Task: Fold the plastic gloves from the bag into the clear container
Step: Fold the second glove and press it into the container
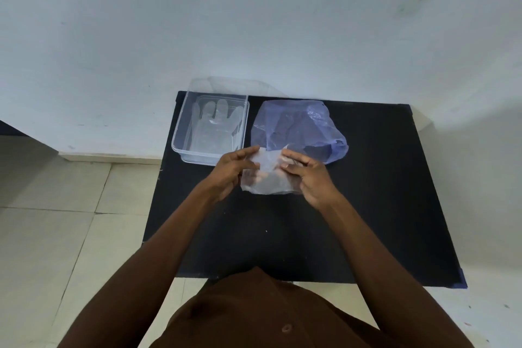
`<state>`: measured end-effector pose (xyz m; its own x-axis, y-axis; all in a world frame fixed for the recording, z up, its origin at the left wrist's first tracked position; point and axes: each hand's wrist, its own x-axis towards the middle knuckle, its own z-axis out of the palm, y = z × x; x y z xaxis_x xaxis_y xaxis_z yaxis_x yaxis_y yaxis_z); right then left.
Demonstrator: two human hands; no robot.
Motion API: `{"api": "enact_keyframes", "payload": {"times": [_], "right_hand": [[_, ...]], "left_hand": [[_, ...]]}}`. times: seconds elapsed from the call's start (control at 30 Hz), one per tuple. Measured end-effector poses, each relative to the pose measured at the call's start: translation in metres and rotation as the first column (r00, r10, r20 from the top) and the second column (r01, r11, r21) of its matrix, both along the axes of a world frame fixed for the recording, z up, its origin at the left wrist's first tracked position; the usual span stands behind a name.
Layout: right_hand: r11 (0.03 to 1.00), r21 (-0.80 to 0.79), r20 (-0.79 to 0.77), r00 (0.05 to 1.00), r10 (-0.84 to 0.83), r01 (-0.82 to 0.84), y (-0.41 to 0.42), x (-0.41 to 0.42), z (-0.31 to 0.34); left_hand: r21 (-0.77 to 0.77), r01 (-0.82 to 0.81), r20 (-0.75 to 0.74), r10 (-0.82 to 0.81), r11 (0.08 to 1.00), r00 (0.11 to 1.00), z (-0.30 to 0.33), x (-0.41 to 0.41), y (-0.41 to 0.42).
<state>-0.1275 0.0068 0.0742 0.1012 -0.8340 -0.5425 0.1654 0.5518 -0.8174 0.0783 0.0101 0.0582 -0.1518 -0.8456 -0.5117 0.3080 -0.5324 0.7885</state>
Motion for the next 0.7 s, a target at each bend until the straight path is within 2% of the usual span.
{"api": "enact_keyframes", "payload": {"times": [0.23,0.33,0.47,0.57,0.7], "right_hand": [[0.986,-0.165,-0.084,0.996,-0.006,-0.008,-0.042,0.06,0.027],[0.985,-0.17,-0.071,0.997,-0.01,-0.002,-0.058,0.088,0.028],[0.978,-0.205,-0.167,0.986,0.004,-0.039,-0.08,0.121,0.024],[0.957,-0.275,-0.273,0.962,0.013,-0.091,-0.094,0.142,0.02],[0.923,-0.353,-0.455,0.89,-0.024,-0.155,-0.106,0.163,0.009]], "left_hand": [[-0.095,-0.116,0.116,0.127,0.989,0.985,0.02,0.051,-0.036],[-0.15,-0.14,0.19,0.167,0.979,0.967,0.022,0.072,-0.046],[-0.219,-0.149,0.262,0.206,0.964,0.943,0.021,0.097,-0.06],[-0.35,-0.069,0.387,0.211,0.934,0.898,0.017,0.114,-0.072],[-0.55,0.107,0.562,0.272,0.828,0.781,0.003,0.133,-0.087]]}}
